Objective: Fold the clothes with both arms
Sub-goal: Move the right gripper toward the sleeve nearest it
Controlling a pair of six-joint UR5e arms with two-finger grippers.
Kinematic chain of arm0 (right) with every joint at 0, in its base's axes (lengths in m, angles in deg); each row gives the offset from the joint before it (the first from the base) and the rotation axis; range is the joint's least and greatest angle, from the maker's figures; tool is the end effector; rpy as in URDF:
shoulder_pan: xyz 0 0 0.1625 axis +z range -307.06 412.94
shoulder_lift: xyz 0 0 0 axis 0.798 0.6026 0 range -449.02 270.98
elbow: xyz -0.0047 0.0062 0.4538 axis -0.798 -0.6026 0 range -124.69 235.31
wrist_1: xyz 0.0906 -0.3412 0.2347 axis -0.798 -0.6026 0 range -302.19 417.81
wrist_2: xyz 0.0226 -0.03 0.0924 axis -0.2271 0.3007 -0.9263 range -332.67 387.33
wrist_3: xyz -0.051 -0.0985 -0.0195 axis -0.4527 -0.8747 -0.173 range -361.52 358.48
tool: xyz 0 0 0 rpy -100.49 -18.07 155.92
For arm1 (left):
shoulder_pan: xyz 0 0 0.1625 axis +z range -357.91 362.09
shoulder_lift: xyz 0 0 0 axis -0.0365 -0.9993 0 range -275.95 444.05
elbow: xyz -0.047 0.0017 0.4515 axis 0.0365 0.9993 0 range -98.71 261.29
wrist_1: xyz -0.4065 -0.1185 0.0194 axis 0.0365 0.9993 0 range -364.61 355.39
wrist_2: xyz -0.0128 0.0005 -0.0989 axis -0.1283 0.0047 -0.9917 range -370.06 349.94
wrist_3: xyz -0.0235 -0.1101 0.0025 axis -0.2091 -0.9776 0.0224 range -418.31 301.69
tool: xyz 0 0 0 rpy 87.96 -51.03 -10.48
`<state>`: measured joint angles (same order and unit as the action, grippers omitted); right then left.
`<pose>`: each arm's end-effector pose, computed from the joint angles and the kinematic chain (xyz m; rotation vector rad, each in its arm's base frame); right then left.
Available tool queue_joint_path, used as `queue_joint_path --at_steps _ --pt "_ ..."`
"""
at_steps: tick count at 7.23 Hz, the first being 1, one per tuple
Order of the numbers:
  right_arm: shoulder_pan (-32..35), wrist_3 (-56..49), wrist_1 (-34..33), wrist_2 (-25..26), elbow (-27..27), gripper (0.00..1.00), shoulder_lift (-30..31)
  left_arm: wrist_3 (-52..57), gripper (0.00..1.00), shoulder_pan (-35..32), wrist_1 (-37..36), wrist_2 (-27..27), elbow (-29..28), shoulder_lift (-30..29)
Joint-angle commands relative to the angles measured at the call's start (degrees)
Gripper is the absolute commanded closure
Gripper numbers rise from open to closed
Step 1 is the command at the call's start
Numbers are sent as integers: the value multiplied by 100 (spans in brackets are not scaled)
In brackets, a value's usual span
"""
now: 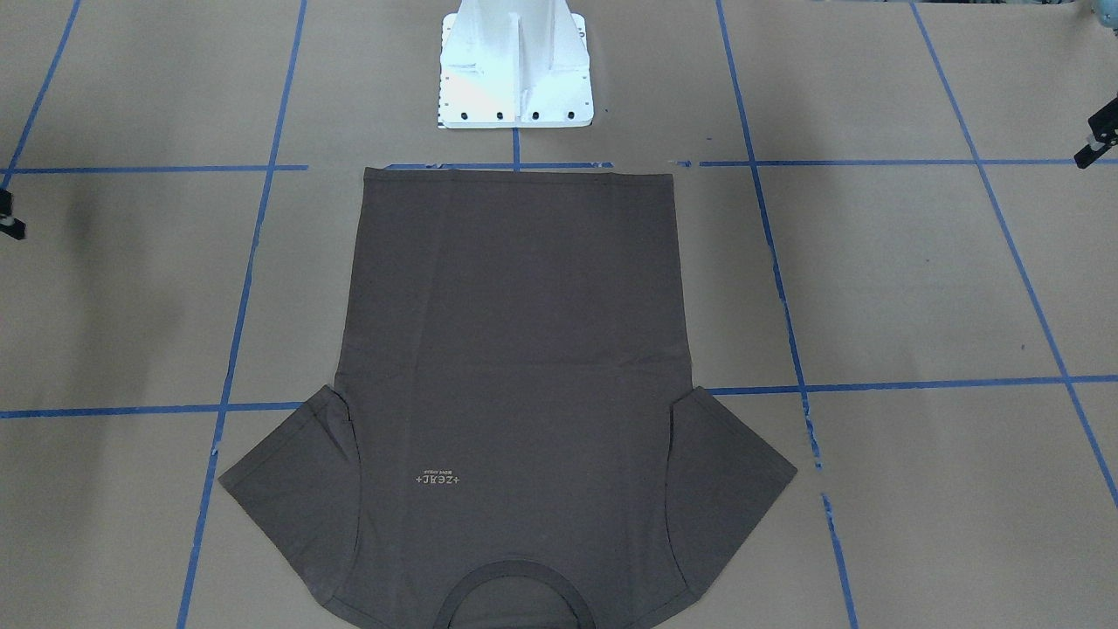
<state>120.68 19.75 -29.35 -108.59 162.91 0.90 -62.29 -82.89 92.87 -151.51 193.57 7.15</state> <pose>-0.1427 -0.4871 0.5325 0.0206 -0.8619 -0.1599 -0.0091 -0.4124 0.5790 0.2004 0.9102 0.1474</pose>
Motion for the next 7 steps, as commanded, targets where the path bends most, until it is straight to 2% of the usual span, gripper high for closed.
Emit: queue_joint_path --at_steps 1,3,4,6,7 --pt "-1066 2601 663 746 -667 0 -1497 -6 0 8 16 -172 293 201" --pt "-1420 4011 2291 1818 -2576 0 -2633 -24 0 8 16 -181 277 211" --pt "-1430 4121 2857 2032 -3282 3 -2803 -24 0 8 25 -181 303 211" --pt "-1448 4131 2950 2201 -3963 7 -3172 -24 0 8 25 -181 321 211" --pt "-1457 4122 2959 2210 -4044 9 -3182 -24 0 8 34 -181 321 211"
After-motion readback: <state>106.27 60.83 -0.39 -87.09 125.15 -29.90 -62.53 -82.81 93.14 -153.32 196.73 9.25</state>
